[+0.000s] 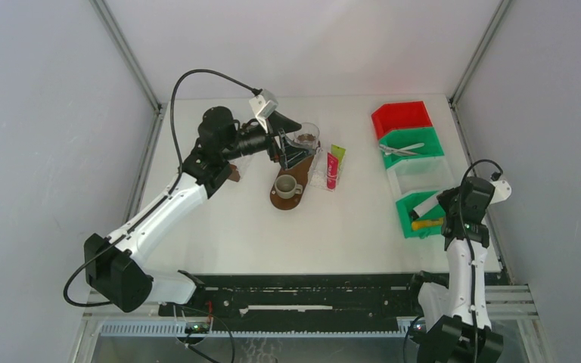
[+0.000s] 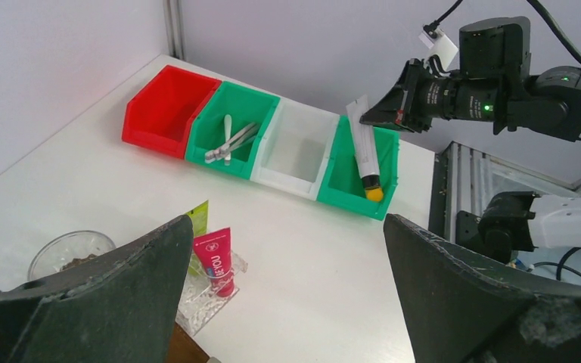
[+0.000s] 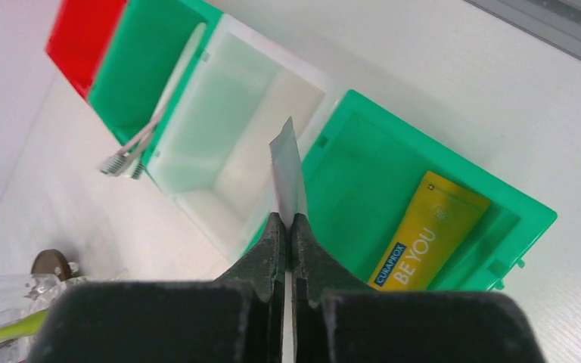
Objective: Prepare toiletry sets of a toothbrush and toothpaste on the tray
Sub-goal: Pick up the toothpaste from the storage box.
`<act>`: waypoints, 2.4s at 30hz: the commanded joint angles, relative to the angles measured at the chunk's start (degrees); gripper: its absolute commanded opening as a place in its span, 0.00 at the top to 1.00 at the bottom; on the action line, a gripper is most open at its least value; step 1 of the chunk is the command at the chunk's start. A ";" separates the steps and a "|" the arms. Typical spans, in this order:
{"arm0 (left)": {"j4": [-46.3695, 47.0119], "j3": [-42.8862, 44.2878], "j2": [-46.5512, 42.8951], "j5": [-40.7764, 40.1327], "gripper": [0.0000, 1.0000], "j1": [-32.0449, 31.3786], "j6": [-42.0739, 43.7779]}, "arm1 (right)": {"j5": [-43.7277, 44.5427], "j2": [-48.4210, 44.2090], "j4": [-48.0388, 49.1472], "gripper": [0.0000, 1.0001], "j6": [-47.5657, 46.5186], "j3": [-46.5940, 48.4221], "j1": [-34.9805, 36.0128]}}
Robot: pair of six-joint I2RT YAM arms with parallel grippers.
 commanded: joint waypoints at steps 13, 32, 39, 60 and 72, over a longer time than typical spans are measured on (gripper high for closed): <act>12.57 2.18 6.30 10.61 0.02 -3.27 -11.39 | -14.74 -9.17 18.38 1.00 4.73 1.05 15.05; 44.48 -34.36 -3.36 0.60 0.05 -7.13 -29.01 | -39.62 -2.19 46.25 1.00 -0.14 -1.49 43.25; 55.60 -41.30 -6.37 -0.31 0.05 -9.59 -33.00 | -42.14 0.71 52.78 1.00 0.47 -3.47 48.60; 55.01 -34.65 1.14 0.32 0.77 -15.27 -34.19 | -42.71 2.07 55.91 1.00 1.21 -3.83 53.05; 53.62 -38.08 -2.27 -1.94 1.00 -12.86 -33.56 | -40.94 -5.78 41.74 0.32 -6.49 -1.45 52.98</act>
